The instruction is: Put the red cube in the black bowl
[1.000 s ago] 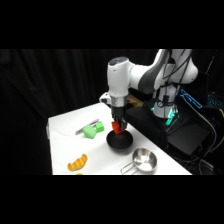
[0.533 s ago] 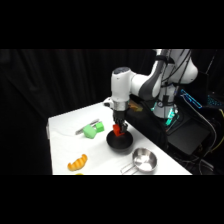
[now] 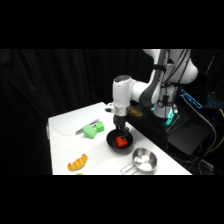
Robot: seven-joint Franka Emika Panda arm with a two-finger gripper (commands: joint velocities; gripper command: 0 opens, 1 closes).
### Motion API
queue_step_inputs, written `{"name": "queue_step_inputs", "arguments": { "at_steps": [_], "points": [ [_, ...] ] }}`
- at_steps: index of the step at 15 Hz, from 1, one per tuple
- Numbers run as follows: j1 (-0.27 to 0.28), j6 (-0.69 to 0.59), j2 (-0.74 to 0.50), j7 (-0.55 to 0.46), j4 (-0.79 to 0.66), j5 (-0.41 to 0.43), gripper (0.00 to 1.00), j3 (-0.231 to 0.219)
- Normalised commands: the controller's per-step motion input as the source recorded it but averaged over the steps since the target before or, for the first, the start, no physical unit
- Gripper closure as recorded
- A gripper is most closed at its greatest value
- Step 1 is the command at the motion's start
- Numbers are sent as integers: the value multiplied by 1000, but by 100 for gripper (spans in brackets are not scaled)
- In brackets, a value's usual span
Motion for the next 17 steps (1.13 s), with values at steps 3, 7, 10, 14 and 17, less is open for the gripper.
{"name": "queue_step_inputs", "arguments": {
  "at_steps": [3,7,10,14,17],
  "points": [
    [-35,37,-12,-192,63,150,0,45],
    [-13,-222,-253,-159,19,133,0,52],
    [11,-453,-440,-91,14,64,0,33],
    [-15,-506,-371,-96,104,60,0,44],
    [-35,-415,-235,-162,153,123,0,51]
  ]
}}
